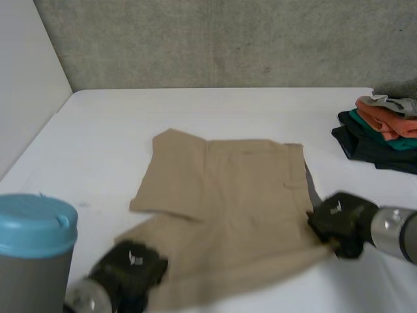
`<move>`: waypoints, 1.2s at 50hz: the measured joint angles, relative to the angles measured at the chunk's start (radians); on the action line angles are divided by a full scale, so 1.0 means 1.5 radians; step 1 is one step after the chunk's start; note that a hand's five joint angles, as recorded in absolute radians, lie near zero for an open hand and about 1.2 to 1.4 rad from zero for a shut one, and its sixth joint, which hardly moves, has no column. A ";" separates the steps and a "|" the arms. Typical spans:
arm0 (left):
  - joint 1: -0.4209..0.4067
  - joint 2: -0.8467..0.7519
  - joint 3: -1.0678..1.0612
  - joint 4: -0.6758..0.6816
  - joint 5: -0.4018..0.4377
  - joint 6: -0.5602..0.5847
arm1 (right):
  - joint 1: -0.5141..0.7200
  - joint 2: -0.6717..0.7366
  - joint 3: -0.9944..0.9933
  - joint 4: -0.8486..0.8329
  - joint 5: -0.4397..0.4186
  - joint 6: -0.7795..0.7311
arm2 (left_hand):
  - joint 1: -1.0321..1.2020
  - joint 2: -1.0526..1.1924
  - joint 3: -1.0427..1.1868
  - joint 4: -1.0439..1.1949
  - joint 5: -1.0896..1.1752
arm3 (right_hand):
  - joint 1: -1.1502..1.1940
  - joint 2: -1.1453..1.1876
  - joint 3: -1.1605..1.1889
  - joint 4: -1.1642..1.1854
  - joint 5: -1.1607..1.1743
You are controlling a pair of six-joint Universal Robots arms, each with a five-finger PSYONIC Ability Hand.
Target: Fold the laundry.
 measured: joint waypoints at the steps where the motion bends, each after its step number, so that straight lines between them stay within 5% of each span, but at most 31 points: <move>1: -0.005 0.001 -0.004 -0.015 0.000 0.000 | 0.000 -0.008 0.010 0.017 0.005 -0.013 | 0.000 0.000 0.000 0.000 0.000 | 0.000 0.000 0.000 0.000 0.000; 6: -0.011 -0.004 0.006 -0.038 0.001 0.000 | 0.002 -0.035 0.043 0.059 0.015 -0.051 | 0.000 0.000 0.000 0.000 0.001 | 0.000 0.000 0.000 0.000 0.000; 14: 0.049 -0.046 0.106 0.103 0.001 0.001 | 0.021 0.010 -0.012 -0.055 0.013 0.039 | 0.000 0.001 0.001 0.000 0.013 | 0.022 0.000 0.000 0.000 0.000; 23: 0.098 -0.216 0.283 0.329 -0.004 0.004 | 0.095 0.175 -0.215 -0.213 0.079 0.167 | 0.004 0.001 0.001 0.000 0.013 | 0.022 0.000 0.000 0.000 0.005; 34: 0.115 -0.443 0.488 0.430 -0.004 0.077 | 0.135 0.362 -0.401 -0.389 0.155 0.160 | 0.004 -0.009 -0.007 -0.010 0.006 | 0.020 -0.005 -0.006 -0.005 0.009; 37: 0.115 -0.481 0.523 0.458 -0.004 0.108 | 0.138 0.393 -0.423 -0.432 0.161 0.157 | -0.094 -0.132 -0.126 -0.133 -0.108 | -0.067 -0.109 -0.111 -0.114 -0.083; 39: 0.115 -0.500 0.541 0.485 -0.005 0.131 | 0.141 0.415 -0.436 -0.472 0.170 0.154 | -0.306 -0.335 -0.325 -0.324 -0.299 | -0.363 -0.413 -0.411 -0.411 -0.365; 41: 0.114 -0.511 0.550 0.511 -0.006 0.148 | 0.143 0.427 -0.442 -0.502 0.180 0.154 | -0.465 -0.478 -0.468 -0.480 -0.458 | -0.476 -0.553 -0.541 -0.540 -0.495; 44: 0.112 -0.515 0.550 0.550 -0.008 0.168 | 0.146 0.433 -0.441 -0.538 0.197 0.155 | -0.598 -0.641 -0.632 -0.641 -0.616 | -0.542 -0.638 -0.647 -0.634 -0.598; 53: 0.103 -0.421 0.450 0.585 -0.008 0.168 | 0.139 0.327 -0.349 -0.561 0.214 0.186 | -0.607 -0.660 -0.647 -0.661 -0.627 | -0.542 -0.639 -0.649 -0.634 -0.601; 60: 0.104 -0.337 0.350 0.557 -0.003 0.132 | 0.116 0.203 -0.228 -0.474 0.177 0.214 | -0.607 -0.660 -0.647 -0.661 -0.627 | -0.542 -0.639 -0.649 -0.634 -0.601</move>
